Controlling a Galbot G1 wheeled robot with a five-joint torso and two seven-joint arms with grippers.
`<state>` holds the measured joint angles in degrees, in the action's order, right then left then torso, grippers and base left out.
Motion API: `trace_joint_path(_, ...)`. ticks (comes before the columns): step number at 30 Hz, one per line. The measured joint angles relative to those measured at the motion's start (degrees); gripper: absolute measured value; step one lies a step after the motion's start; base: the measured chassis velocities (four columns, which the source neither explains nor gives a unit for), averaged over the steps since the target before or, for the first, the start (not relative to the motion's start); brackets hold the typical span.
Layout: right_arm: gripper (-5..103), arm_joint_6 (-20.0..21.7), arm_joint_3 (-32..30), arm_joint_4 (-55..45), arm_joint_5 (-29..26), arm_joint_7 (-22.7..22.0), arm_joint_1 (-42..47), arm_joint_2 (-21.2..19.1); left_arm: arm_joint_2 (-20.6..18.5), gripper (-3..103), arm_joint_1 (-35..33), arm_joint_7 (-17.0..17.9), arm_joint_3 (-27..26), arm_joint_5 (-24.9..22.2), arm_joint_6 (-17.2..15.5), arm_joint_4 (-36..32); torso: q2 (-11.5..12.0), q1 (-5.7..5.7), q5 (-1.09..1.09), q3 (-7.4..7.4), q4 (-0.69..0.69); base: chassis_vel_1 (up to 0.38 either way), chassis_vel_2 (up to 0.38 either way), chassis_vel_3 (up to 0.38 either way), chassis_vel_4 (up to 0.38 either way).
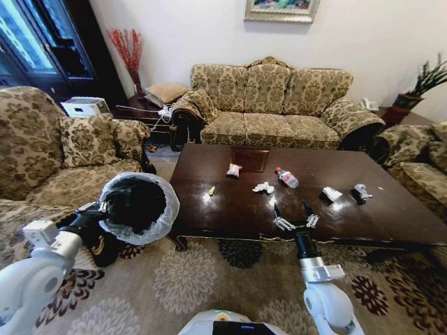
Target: Move to the front of the table and place the trash on the table into the trash bin.
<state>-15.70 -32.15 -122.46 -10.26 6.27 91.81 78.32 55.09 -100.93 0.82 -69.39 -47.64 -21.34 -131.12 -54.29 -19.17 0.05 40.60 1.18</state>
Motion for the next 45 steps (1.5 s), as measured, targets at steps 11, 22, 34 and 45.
trace_joint_path(11, 100, -1.4, -0.7, 0.1, -0.4, 0.9, 1.2, 0.2, 0.3, 1, 0.1, -0.1, 1.1, 0.2, 0.2, -0.4, 0.0, 0.01, -0.08, -0.01, 0.0, -0.035, -0.007, 0.029, -0.013)
trace_joint_path(22, 100, -1.7, 0.4, 0.5, 3.0, -3.3, 0.9, 0.9, -0.2, 1, -0.2, -0.4, 0.9, 0.0, 0.7, -1.0, 0.0, -0.02, -0.03, 0.0, -0.02, -0.122, 0.131, 0.128, -0.123)
trace_joint_path(34, 100, -0.7, 0.5, 1.1, 2.1, -3.4, -0.4, 0.8, -0.1, 1, 0.0, -0.2, 1.3, -0.2, 0.8, -1.4, 0.0, 0.08, -0.05, -0.04, -0.01, -0.013, 0.026, 0.017, -0.036)
trace_joint_path(45, 100, 0.3, 2.6, 2.8, 0.9, -2.2, -2.6, 0.6, -0.1, 1, -0.1, 0.5, 1.1, -0.5, 1.5, -2.3, 0.0, -0.02, -0.04, 0.01, -0.02, 0.122, 0.133, -0.126, -0.139)
